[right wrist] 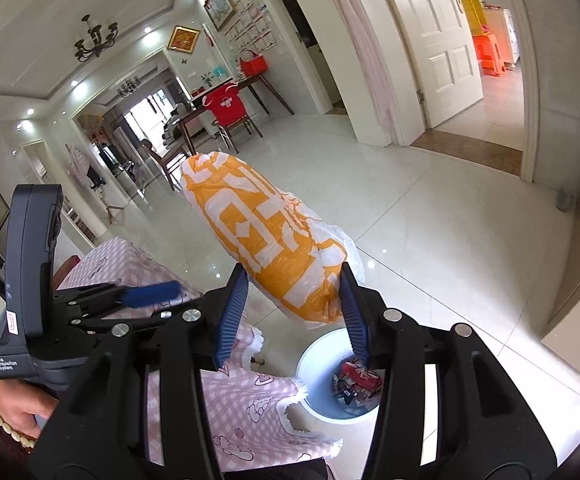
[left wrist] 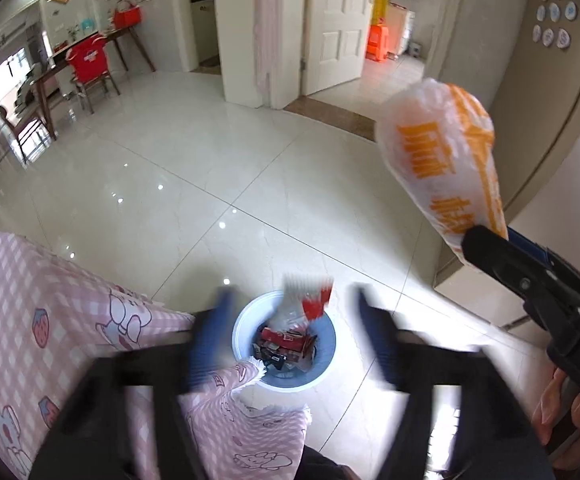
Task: Collect trash
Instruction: 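Open the left gripper to drop the red-white wrapper into the bucket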
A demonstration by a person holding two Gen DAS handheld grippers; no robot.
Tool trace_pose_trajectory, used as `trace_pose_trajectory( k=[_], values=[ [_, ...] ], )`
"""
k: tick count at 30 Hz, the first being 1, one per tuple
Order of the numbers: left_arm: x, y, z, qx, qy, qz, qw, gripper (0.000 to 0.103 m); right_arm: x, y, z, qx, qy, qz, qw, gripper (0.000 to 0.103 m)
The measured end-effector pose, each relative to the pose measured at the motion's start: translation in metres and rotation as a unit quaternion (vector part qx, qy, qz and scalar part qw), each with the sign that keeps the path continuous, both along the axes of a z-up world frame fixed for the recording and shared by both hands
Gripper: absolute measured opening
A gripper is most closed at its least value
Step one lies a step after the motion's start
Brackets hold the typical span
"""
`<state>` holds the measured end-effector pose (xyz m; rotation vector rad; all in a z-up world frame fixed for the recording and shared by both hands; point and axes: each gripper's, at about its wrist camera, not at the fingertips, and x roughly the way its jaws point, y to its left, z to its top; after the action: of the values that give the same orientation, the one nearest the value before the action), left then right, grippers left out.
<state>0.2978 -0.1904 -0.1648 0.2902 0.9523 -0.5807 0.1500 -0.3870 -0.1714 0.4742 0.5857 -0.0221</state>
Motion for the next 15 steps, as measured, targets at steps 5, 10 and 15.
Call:
trace_pose_trajectory(
  k=[5,10,15],
  values=[
    [-0.003,0.004,-0.002,0.006,-0.004,0.013,0.9999,0.081,-0.001,0.001,-0.006,0.001,0.006,0.007,1.000,0.047],
    [-0.009,0.013,0.003,0.011,-0.013,0.030,0.9994,0.082,0.005,0.009,-0.005,0.001,0.013,0.017,1.000,0.047],
    [-0.010,0.021,0.012,0.013,-0.021,0.042,0.9988,0.083,0.008,0.015,-0.005,0.001,0.018,0.027,0.999,0.048]
  ],
)
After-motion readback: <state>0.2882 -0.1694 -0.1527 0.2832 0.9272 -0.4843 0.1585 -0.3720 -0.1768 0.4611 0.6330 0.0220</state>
